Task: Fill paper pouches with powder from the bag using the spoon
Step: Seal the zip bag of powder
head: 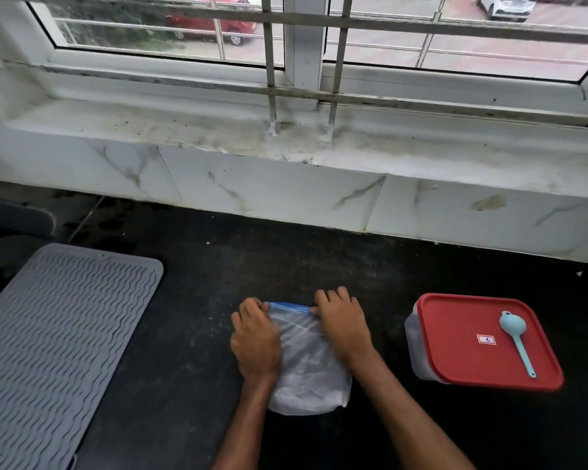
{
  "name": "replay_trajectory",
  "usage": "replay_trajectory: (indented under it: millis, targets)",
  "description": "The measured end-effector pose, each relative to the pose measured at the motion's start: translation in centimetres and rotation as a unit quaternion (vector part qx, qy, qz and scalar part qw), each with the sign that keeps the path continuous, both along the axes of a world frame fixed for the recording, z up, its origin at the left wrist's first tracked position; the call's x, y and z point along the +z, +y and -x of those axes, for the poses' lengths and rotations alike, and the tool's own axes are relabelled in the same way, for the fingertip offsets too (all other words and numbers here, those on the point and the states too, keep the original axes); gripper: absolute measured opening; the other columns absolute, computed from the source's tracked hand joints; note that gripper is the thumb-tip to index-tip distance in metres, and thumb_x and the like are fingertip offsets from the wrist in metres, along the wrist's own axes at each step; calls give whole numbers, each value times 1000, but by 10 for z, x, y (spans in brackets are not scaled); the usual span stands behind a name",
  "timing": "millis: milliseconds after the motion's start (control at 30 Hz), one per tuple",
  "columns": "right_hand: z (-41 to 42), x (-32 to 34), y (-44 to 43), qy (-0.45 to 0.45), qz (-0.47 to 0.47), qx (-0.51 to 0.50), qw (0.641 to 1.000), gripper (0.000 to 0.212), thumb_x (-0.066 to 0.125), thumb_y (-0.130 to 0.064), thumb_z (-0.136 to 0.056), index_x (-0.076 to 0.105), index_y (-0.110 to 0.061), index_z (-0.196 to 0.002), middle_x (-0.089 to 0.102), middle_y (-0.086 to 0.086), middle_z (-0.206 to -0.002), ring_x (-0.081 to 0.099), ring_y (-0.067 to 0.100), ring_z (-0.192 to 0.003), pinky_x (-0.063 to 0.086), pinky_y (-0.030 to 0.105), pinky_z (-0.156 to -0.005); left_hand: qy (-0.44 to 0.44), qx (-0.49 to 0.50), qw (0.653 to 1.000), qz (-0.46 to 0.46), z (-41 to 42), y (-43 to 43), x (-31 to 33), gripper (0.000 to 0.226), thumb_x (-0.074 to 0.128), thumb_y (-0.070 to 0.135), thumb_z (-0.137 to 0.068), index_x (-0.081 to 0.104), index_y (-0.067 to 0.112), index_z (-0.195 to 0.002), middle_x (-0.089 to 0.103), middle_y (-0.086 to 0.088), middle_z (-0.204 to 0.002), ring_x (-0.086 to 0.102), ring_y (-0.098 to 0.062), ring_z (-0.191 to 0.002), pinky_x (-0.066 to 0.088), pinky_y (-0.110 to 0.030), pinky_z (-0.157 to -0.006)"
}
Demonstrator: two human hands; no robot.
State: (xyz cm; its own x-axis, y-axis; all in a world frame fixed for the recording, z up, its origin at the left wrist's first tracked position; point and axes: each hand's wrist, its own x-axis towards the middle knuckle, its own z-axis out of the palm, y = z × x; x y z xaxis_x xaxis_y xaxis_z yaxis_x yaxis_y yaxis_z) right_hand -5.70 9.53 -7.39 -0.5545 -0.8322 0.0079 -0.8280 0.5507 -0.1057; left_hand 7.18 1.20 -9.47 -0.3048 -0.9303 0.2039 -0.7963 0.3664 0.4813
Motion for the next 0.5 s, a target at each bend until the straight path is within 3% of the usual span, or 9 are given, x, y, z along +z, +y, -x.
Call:
replay_trajectory:
  millis: [33,100,133,200,267,433,500]
  targets:
    - [-6,-4,0,50,-1,-10,999,25,74,-33,-84,62,-19,-101,64,6,-103,59,26,-96,49,43,-75,-9,0,1000,7,0,0,-2,14,58,25,-95,48,17,-90,58,-3,-85,59,-27,-80,47,-39,-50]
    - [-22,-8,-7,63,66,-34,995,36,76,-25,-79,67,-16,-113,64,10,-120,61,29,-107,51,53,-87,-36,1,999,14,0,0,-6,14,61,26,-94,50,17,-90,58,-4,-86,59,-27,-79,47,-39,-51]
    - [-31,-10,-13,34,98,-25,994,39,67,-24,-85,64,-15,-123,60,9,-133,58,28,-119,45,57,-98,-53,4,998,15,1,-1,-7,15,62,26,-93,50,17,-91,58,-4,-87,59,-27,-81,48,-40,-53]
    - [-53,-18,-18,-64,117,5,991,48,45,-33,-97,49,-19,-143,40,0,-154,39,20,-142,18,54,-117,-72,9,997,20,1,-2,-9,15,63,26,-93,52,16,-91,59,-5,-88,59,-28,-82,48,-41,-57]
    - [-61,-32,-12,-107,95,2,990,56,30,-45,-101,31,-24,-153,21,-8,-162,19,13,-150,1,44,-120,-63,1,998,24,0,-3,-8,14,63,25,-93,53,15,-90,59,-5,-87,59,-28,-81,47,-40,-57]
    - [-26,-38,15,-101,47,-87,990,66,19,-58,-100,3,-28,-157,-5,-15,-163,-7,9,-151,-13,42,-120,-63,-9,998,6,2,-2,-1,14,63,24,-92,53,15,-89,59,-5,-86,59,-28,-78,45,-38,-55]
    - [-21,-34,17,-113,37,-102,988,65,18,-55,-101,-1,-27,-157,-8,-13,-164,-14,8,-150,-15,45,-120,-19,-1,1000,-10,2,-3,2,11,61,24,-93,54,15,-92,60,-5,-90,59,-29,-83,46,-41,-61]
